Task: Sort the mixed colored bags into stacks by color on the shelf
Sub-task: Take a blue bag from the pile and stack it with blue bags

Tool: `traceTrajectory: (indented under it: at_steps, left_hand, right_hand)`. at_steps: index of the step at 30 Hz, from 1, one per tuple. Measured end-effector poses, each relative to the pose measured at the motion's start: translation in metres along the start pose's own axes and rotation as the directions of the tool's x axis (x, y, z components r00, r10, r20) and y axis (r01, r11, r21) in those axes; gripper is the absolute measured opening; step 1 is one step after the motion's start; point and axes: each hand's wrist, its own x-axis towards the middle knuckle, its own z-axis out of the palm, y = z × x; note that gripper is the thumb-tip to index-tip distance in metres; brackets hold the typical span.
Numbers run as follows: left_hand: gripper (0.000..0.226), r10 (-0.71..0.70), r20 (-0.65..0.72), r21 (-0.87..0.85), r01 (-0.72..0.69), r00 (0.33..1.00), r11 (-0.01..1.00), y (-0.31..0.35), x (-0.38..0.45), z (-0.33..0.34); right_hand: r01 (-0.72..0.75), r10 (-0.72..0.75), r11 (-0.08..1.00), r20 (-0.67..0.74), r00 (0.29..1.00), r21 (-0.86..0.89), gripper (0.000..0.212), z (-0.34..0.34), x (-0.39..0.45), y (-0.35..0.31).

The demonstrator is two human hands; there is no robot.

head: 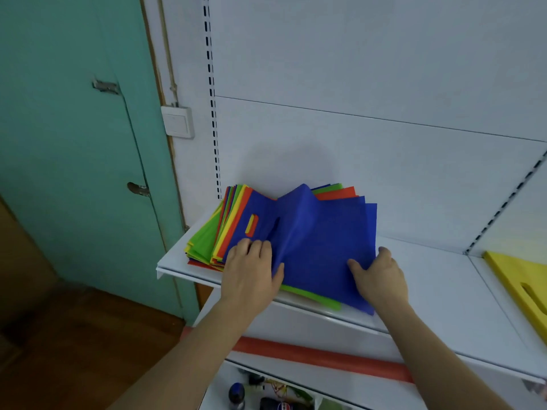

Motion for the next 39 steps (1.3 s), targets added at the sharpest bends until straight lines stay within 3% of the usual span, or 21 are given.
traceTrajectory:
  at_steps: [4,7,14,21,25,29,33,37,39]
  left_hand:
    - [0.089,-0.156,0.069,0.114,0.148,0.985,0.982,-0.005,0.004,-0.001]
    - [0.081,-0.111,0.114,0.139,0.095,0.987,0.986,0.003,0.003,0.005]
    - [0.055,-0.026,0.137,0.021,0.024,0.990,1.000,0.019,0.004,0.009]
    - [0.061,0.062,-0.001,-0.280,-0.060,0.998,0.958,0.027,0.005,0.004]
    - [0.070,-0.007,-0.023,-0.382,-0.002,1.000,0.924,0.020,0.007,0.005]
    - [0.067,-0.085,-0.011,-0.144,0.082,0.996,0.986,0.011,0.015,0.009]
    - [0.065,-0.099,-0.071,-0.115,0.090,0.993,0.989,0.012,0.015,0.014]
    - [0.066,-0.171,-0.021,-0.215,0.163,0.985,0.963,0.013,0.035,0.011]
    - [0.059,-0.228,0.077,-0.410,0.240,0.971,0.880,0.014,0.056,0.010]
  right_hand:
    - [0.026,-0.022,0.995,-0.037,0.999,0.095,0.035,-0.007,0.013,0.005]
    - [0.059,-0.054,0.995,-0.067,0.996,0.081,0.013,-0.005,0.017,0.007]
    - [0.092,-0.075,0.989,-0.136,0.988,0.120,0.011,-0.010,0.020,0.009]
    - [0.128,-0.097,0.971,-0.153,0.983,0.202,0.014,-0.012,0.024,0.003]
    - [0.136,-0.112,0.982,-0.174,0.978,0.130,0.023,-0.013,0.031,0.007]
    - [0.111,-0.064,0.979,-0.261,0.963,0.169,0.024,-0.018,0.032,0.021]
    - [0.138,-0.038,0.946,-0.321,0.946,0.293,0.015,-0.030,0.037,0.035]
    - [0.232,-0.064,0.872,-0.369,0.927,0.432,0.016,-0.045,0.035,0.043]
    - [0.279,-0.075,0.830,-0.400,0.913,0.483,0.015,-0.051,0.030,0.045]
